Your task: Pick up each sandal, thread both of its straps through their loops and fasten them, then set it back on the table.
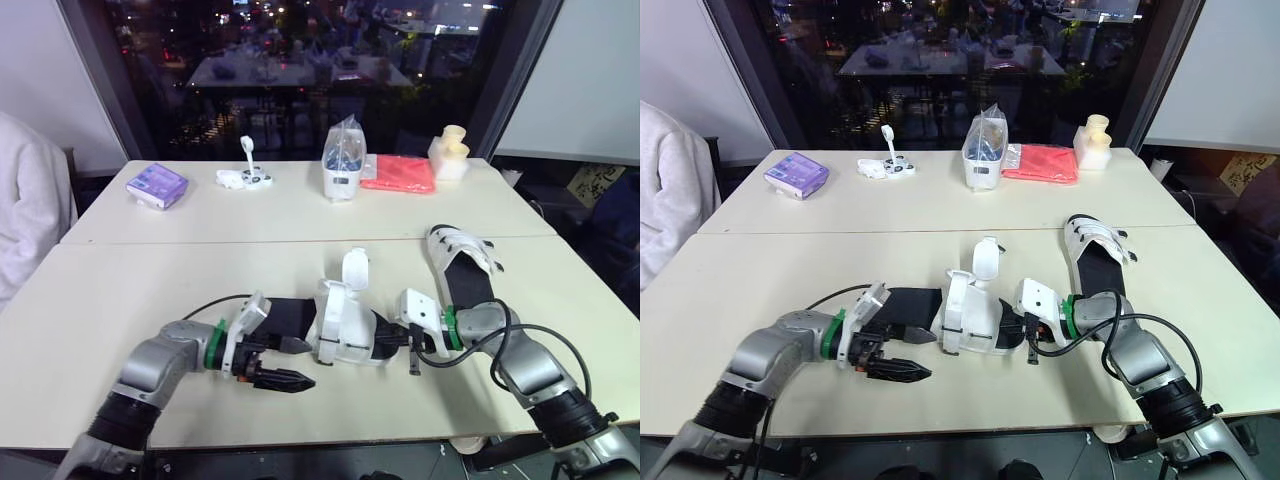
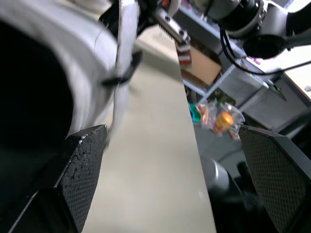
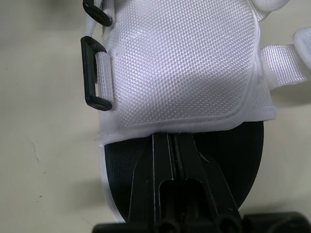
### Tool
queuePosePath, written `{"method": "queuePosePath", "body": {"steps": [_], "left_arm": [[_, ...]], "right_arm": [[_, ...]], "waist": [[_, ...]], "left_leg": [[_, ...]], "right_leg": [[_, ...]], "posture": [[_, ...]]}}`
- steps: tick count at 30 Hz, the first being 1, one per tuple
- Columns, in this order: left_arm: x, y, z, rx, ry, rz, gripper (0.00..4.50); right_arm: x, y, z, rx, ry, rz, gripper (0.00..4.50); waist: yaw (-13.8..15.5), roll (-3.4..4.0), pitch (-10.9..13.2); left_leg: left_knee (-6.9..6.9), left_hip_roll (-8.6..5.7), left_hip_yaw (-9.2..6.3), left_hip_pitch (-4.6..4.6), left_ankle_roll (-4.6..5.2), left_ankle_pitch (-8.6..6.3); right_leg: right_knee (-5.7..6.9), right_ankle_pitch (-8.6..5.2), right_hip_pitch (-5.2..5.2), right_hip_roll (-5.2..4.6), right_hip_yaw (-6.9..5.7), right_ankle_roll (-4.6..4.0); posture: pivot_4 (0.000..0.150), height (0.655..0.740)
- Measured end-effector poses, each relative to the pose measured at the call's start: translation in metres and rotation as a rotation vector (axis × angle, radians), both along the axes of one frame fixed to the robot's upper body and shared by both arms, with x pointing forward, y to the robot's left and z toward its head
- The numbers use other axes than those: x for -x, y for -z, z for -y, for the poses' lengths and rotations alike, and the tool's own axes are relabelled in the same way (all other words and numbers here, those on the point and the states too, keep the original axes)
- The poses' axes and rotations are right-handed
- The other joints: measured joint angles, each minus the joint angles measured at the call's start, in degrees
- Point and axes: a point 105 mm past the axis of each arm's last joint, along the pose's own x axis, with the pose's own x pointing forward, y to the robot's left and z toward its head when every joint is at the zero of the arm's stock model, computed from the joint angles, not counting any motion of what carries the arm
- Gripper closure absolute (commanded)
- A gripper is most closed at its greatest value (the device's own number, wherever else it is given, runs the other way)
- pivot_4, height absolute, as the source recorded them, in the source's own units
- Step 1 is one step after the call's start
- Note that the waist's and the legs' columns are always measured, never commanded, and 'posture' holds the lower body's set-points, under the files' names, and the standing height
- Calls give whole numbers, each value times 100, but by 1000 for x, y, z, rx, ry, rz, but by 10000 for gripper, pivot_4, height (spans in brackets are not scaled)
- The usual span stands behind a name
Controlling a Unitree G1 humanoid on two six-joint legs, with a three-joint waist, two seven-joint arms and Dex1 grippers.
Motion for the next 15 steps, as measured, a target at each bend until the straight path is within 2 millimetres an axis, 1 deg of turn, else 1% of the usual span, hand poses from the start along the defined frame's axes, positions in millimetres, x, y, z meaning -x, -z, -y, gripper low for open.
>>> {"method": "queuePosePath", "body": {"steps": [7, 11, 12, 13, 15], "left_arm": [[-2, 8, 11, -2, -2, 30, 393], [-4, 11, 13, 10, -3, 30, 393], [-4, 11, 14, 12, -5, 31, 5509], [-6, 12, 14, 10, -12, 33, 8262], [-8, 14, 16, 7, -24, 30, 18645]], "right_arm": [[0, 0, 1, 4, 2, -2, 45000], [0, 0, 2, 6, 4, -4, 45000], [0, 0, 2, 6, 5, -5, 45000], [0, 1, 2, 7, 6, -6, 45000], [0, 0, 2, 6, 5, -5, 45000]], "waist": [[6, 0, -1], [13, 1, -2], [17, 0, -3], [18, 0, -3], [11, 0, -3]], "left_leg": [[0, -3, 0, 2, 1, 0], [0, -3, 0, 4, 1, 1], [0, -4, 0, 6, 2, 1], [1, -4, 0, 7, 2, 1], [1, -4, 0, 6, 3, 2]], "right_leg": [[-1, 0, 4, -1, -3, 0], [-1, 0, 6, -1, -5, 0], [-1, 0, 8, -2, -6, 0], [-1, 0, 10, -2, -6, 0], [-1, 0, 9, -2, -6, 0]], "posture": [[1500, 7400], [1500, 7400], [1500, 7400], [1500, 7400], [1500, 7400]]}}
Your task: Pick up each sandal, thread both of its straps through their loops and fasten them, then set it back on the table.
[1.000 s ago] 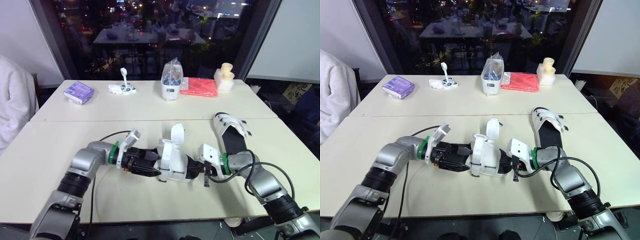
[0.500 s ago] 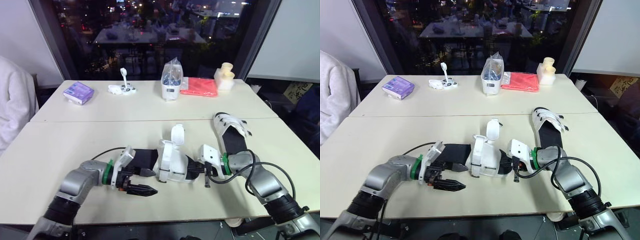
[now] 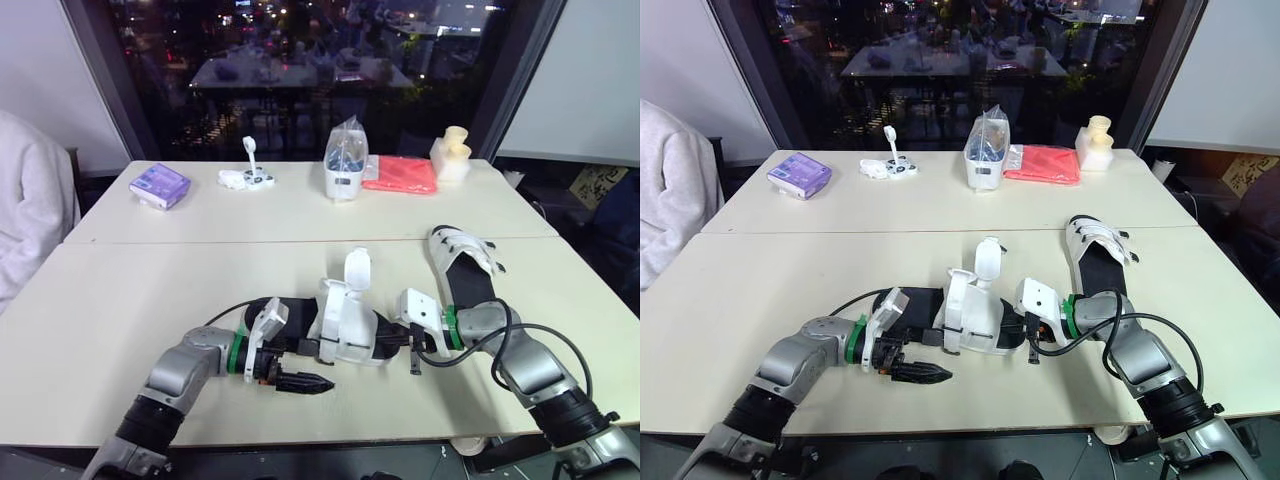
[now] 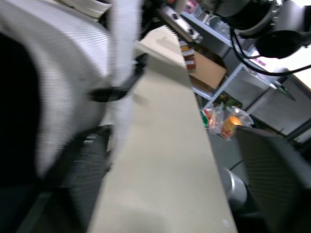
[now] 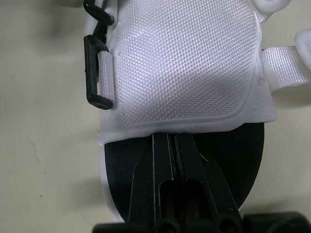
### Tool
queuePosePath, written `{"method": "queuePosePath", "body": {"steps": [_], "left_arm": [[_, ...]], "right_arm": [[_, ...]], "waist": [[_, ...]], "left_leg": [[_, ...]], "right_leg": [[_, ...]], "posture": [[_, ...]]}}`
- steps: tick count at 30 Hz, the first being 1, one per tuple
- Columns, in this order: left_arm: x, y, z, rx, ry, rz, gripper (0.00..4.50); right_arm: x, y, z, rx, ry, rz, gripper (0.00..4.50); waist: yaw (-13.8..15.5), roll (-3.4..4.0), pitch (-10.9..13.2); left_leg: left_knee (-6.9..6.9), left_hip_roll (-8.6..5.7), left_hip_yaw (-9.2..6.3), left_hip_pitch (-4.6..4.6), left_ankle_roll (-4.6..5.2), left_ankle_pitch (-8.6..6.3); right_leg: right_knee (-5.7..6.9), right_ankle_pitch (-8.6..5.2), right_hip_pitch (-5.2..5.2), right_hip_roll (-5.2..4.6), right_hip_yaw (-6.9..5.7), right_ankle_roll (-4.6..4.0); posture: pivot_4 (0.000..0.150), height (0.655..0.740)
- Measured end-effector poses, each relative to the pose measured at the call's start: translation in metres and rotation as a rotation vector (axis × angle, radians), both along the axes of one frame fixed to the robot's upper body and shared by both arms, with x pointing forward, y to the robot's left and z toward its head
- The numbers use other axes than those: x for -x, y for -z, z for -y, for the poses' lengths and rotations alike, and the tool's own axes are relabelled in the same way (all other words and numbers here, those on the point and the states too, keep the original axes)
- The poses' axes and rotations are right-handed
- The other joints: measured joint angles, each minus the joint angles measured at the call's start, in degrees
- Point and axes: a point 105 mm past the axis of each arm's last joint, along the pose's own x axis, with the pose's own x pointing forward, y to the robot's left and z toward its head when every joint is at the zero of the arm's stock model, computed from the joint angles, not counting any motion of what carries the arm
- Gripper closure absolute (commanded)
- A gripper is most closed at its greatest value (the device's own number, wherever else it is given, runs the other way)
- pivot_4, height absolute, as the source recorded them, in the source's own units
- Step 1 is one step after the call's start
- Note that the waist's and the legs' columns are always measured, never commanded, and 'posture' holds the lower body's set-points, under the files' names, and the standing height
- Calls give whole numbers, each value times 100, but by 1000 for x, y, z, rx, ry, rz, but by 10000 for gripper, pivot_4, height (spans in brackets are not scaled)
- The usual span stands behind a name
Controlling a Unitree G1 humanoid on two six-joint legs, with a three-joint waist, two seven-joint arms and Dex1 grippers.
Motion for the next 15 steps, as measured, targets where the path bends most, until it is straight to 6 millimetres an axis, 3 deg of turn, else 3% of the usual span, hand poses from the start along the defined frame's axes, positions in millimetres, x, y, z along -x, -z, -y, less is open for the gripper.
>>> {"method": "queuePosePath", "body": {"steps": [5, 11, 15], "left_arm": [[-3, 4, 1, -12, -21, -3, 44712], [6, 7, -2, -60, 13, -15, 44712], [28, 10, -10, -131, 106, -70, 44712]], "right_arm": [[0, -1, -1, -1, -3, 3, 45000], [0, -1, -1, -1, -3, 6, 45000], [2, -1, -4, -1, -13, 8, 45000]], "waist": [[-3, 0, 0], [-7, 3, -2], [-20, 9, -6]], "left_leg": [[-4, 0, 0, -2, 0, 0], [-7, 0, 0, -1, 0, 0], [-31, 1, 2, 5, 0, 0]], "right_leg": [[0, 0, -3, 0, -8, 0], [-3, 0, -3, 0, -10, 0], [-11, -4, -5, -1, -15, -6]], "posture": [[1500, 7400], [1500, 7400], [1500, 7400]]}}
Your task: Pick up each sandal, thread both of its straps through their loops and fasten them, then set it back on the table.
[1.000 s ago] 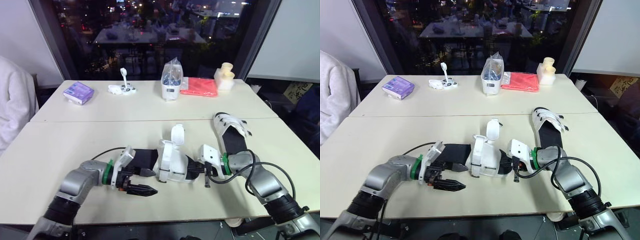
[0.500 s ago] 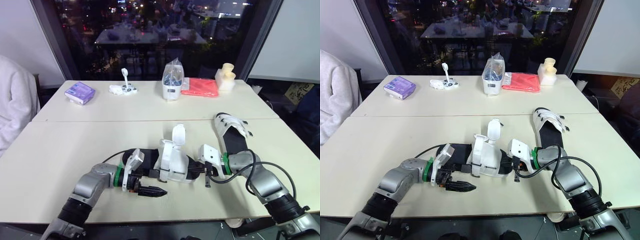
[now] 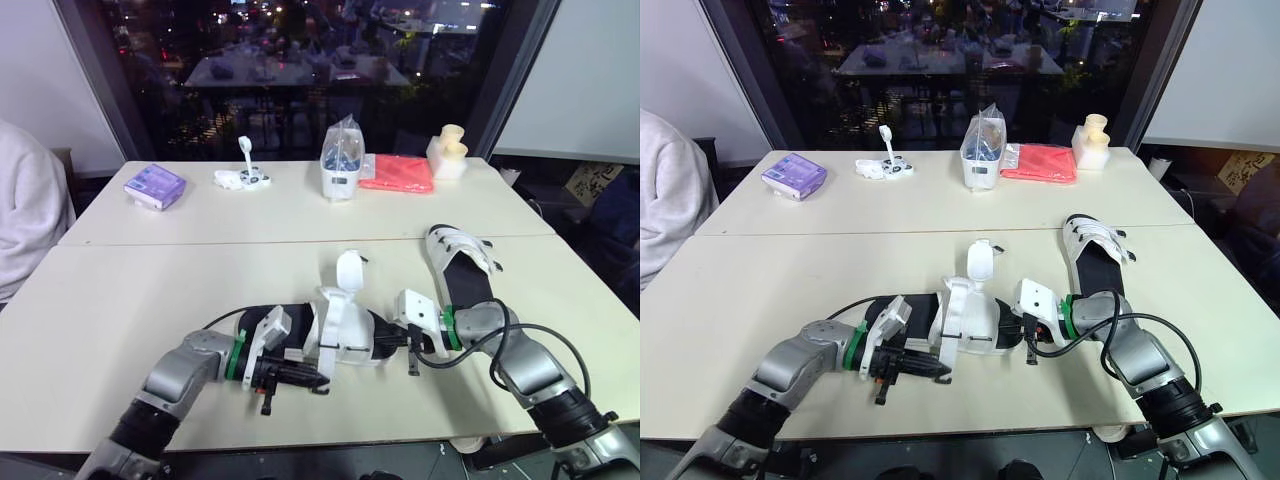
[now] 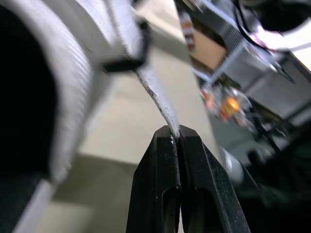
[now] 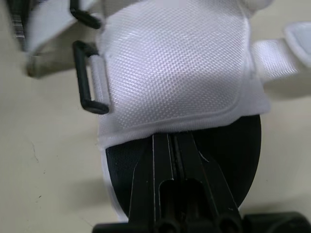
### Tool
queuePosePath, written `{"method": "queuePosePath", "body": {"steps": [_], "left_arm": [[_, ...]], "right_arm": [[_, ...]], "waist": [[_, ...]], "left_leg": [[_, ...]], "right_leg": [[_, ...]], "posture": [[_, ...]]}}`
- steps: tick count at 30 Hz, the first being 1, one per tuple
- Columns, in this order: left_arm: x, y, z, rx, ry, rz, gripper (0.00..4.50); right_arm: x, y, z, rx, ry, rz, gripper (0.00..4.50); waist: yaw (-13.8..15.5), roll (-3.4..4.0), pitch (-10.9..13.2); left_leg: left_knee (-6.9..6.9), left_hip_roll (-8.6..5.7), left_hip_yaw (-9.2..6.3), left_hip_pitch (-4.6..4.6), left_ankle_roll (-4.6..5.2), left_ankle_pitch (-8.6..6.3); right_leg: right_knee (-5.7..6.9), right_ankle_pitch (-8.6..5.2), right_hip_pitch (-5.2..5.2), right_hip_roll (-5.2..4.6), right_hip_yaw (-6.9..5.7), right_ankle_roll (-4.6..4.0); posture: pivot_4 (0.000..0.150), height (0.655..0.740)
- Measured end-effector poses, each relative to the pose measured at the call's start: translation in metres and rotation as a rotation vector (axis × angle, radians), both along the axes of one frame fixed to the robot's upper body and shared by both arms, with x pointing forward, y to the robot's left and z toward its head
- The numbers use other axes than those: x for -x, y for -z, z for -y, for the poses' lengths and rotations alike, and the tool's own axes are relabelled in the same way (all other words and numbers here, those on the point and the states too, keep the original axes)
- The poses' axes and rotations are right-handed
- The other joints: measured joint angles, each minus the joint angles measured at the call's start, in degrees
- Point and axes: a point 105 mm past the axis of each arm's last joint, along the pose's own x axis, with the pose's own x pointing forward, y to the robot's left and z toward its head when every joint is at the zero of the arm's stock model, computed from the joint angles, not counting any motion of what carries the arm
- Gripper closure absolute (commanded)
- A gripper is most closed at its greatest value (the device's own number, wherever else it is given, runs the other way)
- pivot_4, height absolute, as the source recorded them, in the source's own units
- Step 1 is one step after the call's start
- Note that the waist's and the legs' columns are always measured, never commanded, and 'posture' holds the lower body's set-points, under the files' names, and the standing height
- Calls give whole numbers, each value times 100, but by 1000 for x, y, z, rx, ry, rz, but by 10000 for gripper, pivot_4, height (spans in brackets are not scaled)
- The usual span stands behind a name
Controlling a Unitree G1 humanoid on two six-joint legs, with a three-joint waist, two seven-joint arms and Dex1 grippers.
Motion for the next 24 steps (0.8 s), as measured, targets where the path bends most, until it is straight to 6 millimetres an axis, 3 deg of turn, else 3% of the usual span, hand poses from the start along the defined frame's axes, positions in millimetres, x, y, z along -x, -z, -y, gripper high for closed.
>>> {"method": "queuePosePath", "body": {"steps": [10, 17, 24], "left_arm": [[25, 4, -1, -53, 58, -61, 44712], [20, 2, 7, 8, -45, -113, 44712], [12, -9, 8, 103, -163, -305, 44712]], "right_arm": [[4, 1, -3, -2, -9, -2, 45000], [3, 5, -2, 0, 12, -27, 45000], [3, 7, -5, -23, 51, -53, 45000]], "waist": [[7, 29, -27], [25, 28, -39], [14, 27, -39]], "left_leg": [[-9, 0, 0, 3, 4, -3], [-9, -2, 0, 53, 5, -4], [-9, -1, -8, 80, 6, -5]], "right_leg": [[-1, -12, 3, 1, -14, -14], [-1, -21, 52, 1, -22, -7], [1, -37, 84, 0, -28, 3]], "posture": [[1500, 7400], [1500, 7400], [1500, 7400]]}}
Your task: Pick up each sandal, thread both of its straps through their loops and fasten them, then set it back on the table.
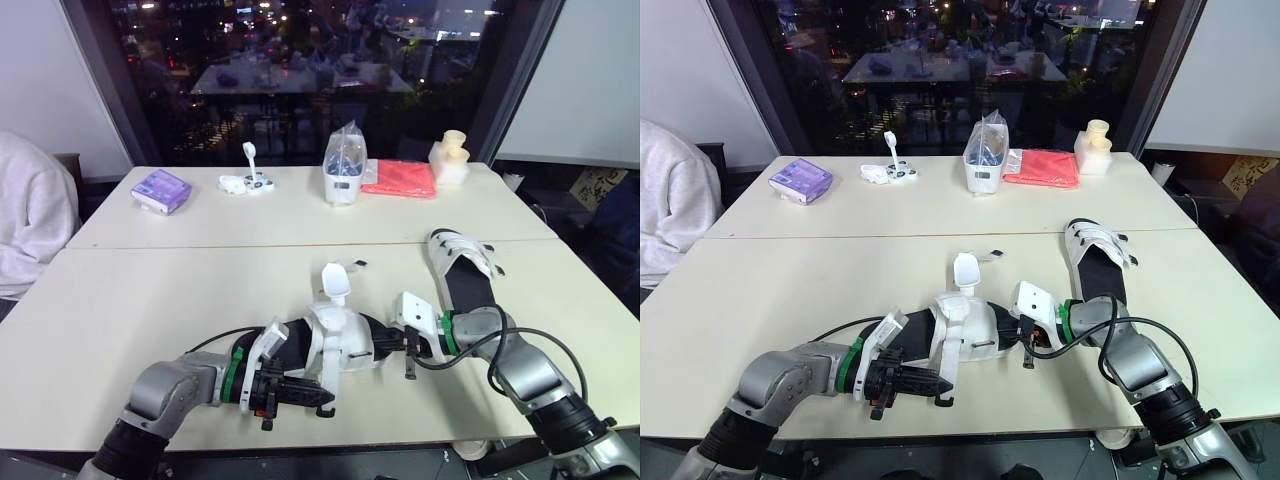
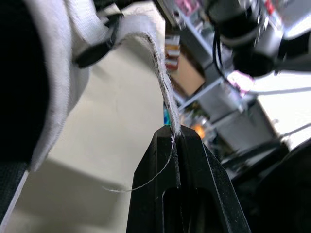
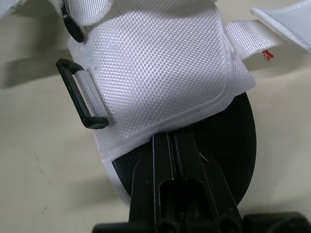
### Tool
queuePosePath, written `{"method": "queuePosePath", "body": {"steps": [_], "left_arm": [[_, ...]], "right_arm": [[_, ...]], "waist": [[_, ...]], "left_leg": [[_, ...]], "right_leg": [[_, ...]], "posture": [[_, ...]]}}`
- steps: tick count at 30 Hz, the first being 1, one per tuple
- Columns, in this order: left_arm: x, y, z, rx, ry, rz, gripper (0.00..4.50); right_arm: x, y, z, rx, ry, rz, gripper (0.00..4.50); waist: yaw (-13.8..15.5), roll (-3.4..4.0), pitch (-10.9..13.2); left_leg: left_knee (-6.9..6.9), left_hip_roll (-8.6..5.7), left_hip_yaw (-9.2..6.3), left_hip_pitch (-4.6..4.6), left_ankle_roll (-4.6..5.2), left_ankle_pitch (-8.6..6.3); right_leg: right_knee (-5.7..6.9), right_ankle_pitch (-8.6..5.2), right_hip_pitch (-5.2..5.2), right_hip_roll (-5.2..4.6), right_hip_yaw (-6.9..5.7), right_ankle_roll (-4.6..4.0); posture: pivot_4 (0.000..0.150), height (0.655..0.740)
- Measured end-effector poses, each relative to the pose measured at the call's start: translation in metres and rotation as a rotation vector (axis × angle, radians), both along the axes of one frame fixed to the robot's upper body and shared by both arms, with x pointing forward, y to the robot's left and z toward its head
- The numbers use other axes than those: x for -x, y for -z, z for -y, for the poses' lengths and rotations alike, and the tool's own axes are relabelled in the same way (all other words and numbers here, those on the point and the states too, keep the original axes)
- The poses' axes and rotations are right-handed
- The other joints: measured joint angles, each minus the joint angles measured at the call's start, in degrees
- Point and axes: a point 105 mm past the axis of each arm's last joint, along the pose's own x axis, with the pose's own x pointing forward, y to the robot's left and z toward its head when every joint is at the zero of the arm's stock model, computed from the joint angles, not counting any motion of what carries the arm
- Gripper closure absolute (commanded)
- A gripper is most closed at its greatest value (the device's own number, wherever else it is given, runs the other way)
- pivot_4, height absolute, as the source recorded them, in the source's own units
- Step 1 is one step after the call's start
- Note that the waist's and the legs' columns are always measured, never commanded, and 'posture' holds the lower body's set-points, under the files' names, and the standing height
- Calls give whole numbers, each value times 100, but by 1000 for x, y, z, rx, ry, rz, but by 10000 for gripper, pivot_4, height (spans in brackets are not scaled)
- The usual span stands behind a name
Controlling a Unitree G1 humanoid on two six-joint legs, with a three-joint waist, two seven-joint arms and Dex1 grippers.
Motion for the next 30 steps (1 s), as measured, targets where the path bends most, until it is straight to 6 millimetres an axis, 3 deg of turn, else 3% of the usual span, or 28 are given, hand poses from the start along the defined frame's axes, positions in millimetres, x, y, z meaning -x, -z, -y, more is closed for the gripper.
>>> {"method": "queuePosePath", "body": {"steps": [8, 12, 18, 25, 30], "left_arm": [[7, -5, 3, 92, -144, -150, 44712], [13, 1, 7, 59, -244, -37, 44712], [4, 13, 9, -47, -347, 272, 44712], [-1, 15, 1, -89, -365, 315, 44712], [-1, 3, -7, -79, -388, 350, 44712]], "right_arm": [[3, 1, -9, -23, 46, -19, 45000], [4, 1, -10, -25, 49, -19, 45000], [3, 1, -12, -26, 45, -20, 45000], [2, 0, -15, -25, 16, -19, 45000], [2, 0, -14, -24, 10, -20, 45000]], "waist": [[-20, 0, 0], [-13, 0, -1], [-2, 1, -1], [-21, -2, 1], [-18, -4, 2]], "left_leg": [[-12, 1, -1, 0, -3, -2], [-18, 1, -1, 1, -8, -6], [-20, 2, -1, -1, -28, -16], [-23, 3, 2, -13, -10, -5], [-22, 4, 2, -13, -10, -5]], "right_leg": [[0, 0, -3, -6, 6, -1], [-3, -5, -5, -12, 7, -10], [-4, -9, -38, -18, 6, -20], [-4, -9, -60, -17, 2, -20], [-3, -9, -61, -18, 2, -20]], "posture": [[1500, 7400], [1500, 7400], [1500, 7400], [1500, 7400], [1500, 7400]]}}
